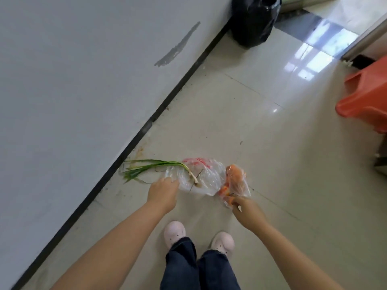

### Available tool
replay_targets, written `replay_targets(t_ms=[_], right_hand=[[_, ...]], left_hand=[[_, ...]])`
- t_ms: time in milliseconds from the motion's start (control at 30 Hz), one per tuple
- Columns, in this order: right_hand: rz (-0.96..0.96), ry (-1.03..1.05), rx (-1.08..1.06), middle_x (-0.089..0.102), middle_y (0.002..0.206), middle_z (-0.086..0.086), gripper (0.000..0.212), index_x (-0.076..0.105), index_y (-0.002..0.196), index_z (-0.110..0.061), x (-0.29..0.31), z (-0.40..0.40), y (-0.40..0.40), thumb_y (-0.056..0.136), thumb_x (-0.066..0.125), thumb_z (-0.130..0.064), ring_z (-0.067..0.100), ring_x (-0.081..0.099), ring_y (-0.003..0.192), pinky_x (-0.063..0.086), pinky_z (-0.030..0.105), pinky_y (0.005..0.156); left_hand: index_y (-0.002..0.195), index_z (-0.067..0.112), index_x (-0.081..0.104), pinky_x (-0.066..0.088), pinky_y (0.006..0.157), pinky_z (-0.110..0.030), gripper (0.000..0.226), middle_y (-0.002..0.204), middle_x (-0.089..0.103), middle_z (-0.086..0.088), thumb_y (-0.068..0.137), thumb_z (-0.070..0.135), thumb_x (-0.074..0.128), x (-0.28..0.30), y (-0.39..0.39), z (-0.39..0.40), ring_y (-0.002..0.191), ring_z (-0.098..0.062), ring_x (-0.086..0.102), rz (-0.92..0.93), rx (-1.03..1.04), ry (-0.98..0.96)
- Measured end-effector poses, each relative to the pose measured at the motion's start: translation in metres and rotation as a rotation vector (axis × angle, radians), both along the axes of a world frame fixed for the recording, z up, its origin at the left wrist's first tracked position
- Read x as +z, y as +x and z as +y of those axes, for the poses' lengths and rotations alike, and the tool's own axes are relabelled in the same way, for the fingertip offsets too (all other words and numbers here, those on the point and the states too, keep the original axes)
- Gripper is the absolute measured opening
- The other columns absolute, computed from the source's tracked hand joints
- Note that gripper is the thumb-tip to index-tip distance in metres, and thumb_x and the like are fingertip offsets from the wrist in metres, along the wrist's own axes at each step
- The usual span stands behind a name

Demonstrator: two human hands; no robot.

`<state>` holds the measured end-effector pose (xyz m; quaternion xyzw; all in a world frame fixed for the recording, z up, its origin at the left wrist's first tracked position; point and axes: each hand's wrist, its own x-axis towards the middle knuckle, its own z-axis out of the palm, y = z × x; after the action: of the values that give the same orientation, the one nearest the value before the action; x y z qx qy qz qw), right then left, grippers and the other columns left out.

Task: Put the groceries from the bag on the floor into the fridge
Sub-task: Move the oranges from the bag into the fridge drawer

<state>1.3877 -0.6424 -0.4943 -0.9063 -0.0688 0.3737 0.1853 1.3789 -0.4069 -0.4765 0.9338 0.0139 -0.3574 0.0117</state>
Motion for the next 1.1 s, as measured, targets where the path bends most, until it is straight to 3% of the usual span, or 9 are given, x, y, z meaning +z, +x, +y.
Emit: replay_targets(t_ms=[233, 400, 533, 600, 733, 867, 967, 1033, 1100], right_hand=[[-0.349, -0.005, 0.121, 0.071, 0.063, 0.003, 0.010, 0.071, 0.065, -0.012, -0.192, 0.052, 0.030, 0.057, 0.074, -0.006, 0.028, 0.070, 0.066, 0.057, 0.042, 0.066], [-0.503, -0.148, 0.218, 0.071, 0.072, 0.005, 0.032, 0.070, 0.067, -0.010, -0.313, 0.072, 0.045, 0.040, 0.085, -0.003, 0.035, 0.070, 0.087, 0.042, 0.071, 0.078], [-0.634, -0.210, 0.307, 0.073, 0.080, 0.003, 0.030, 0.071, 0.072, -0.012, -0.400, 0.065, 0.056, 0.045, 0.084, -0.010, 0.029, 0.071, 0.089, 0.045, 0.067, 0.079], [-0.695, -0.178, 0.322, 0.073, 0.078, 0.003, 0.023, 0.071, 0.070, -0.013, -0.436, 0.059, 0.063, 0.049, 0.080, -0.010, 0.027, 0.072, 0.085, 0.049, 0.062, 0.076], [-0.657, -0.072, 0.311, 0.075, 0.078, 0.007, 0.031, 0.074, 0.075, -0.008, -0.486, 0.045, 0.069, 0.047, 0.085, -0.003, 0.029, 0.072, 0.076, 0.058, 0.041, 0.065], [-0.536, -0.027, 0.218, 0.073, 0.095, 0.016, 0.029, 0.073, 0.088, -0.002, -0.498, 0.036, 0.057, 0.060, 0.076, 0.003, 0.035, 0.069, 0.092, 0.056, 0.044, 0.077], [-0.506, -0.010, 0.191, 0.062, 0.122, 0.018, 0.033, 0.065, 0.110, -0.002, -0.494, 0.034, 0.057, 0.078, 0.060, 0.004, 0.034, 0.056, 0.119, 0.046, 0.041, 0.099], [-0.441, -0.045, 0.178, 0.044, 0.143, 0.012, 0.038, 0.051, 0.129, -0.007, -0.495, 0.031, 0.061, 0.092, 0.043, -0.002, 0.025, 0.035, 0.136, 0.030, 0.034, 0.113], [-0.392, -0.043, 0.118, 0.040, 0.146, 0.010, 0.040, 0.048, 0.132, -0.008, -0.495, 0.030, 0.061, 0.094, 0.038, -0.004, 0.023, 0.033, 0.137, 0.028, 0.031, 0.113]], left_hand=[[0.126, 0.011, 0.048, 0.041, 0.096, -0.035, 0.033, 0.133, 0.049, -0.009, 0.094, 0.007, 0.040, -0.189, 0.034, 0.025, 0.125, -0.027, 0.044, -0.030, -0.077, 0.090], [0.127, 0.007, 0.045, 0.032, 0.105, -0.037, 0.039, 0.133, 0.047, -0.012, 0.089, -0.003, 0.042, -0.337, 0.029, 0.022, 0.129, -0.028, 0.038, 0.011, -0.279, 0.133], [0.080, 0.012, 0.070, 0.051, 0.064, -0.025, 0.034, 0.080, 0.069, -0.005, 0.048, 0.007, 0.077, -0.449, 0.042, 0.022, 0.078, -0.020, 0.067, -0.196, -0.365, 0.092], [0.062, 0.016, 0.071, 0.048, 0.051, -0.018, 0.024, 0.063, 0.068, 0.003, 0.038, 0.013, 0.071, -0.486, 0.056, 0.022, 0.062, -0.015, 0.067, -0.294, -0.371, 0.086], [0.126, 0.012, 0.052, 0.035, 0.102, -0.036, 0.037, 0.136, 0.047, -0.006, 0.089, 0.009, 0.046, -0.542, 0.079, 0.019, 0.130, -0.024, 0.040, -0.257, -0.386, 0.129], [0.133, 0.010, 0.047, 0.026, 0.108, -0.038, 0.037, 0.144, 0.040, -0.006, 0.098, 0.011, 0.032, -0.553, 0.088, 0.015, 0.134, -0.026, 0.031, -0.205, -0.504, 0.139], [0.121, 0.009, 0.057, 0.040, 0.096, -0.036, 0.035, 0.131, 0.052, -0.009, 0.095, 0.012, 0.033, -0.549, 0.092, 0.020, 0.128, -0.026, 0.044, -0.268, -0.540, 0.045], [0.094, 0.010, 0.069, 0.053, 0.063, -0.028, 0.036, 0.088, 0.069, -0.009, 0.077, 0.011, 0.038, -0.539, 0.097, 0.031, 0.088, -0.024, 0.070, -0.389, -0.602, -0.062], [0.089, 0.019, 0.064, 0.048, 0.042, -0.021, 0.035, 0.061, 0.068, -0.003, 0.068, 0.016, 0.037, -0.537, 0.098, 0.049, 0.054, -0.022, 0.069, -0.515, -0.617, -0.162]])
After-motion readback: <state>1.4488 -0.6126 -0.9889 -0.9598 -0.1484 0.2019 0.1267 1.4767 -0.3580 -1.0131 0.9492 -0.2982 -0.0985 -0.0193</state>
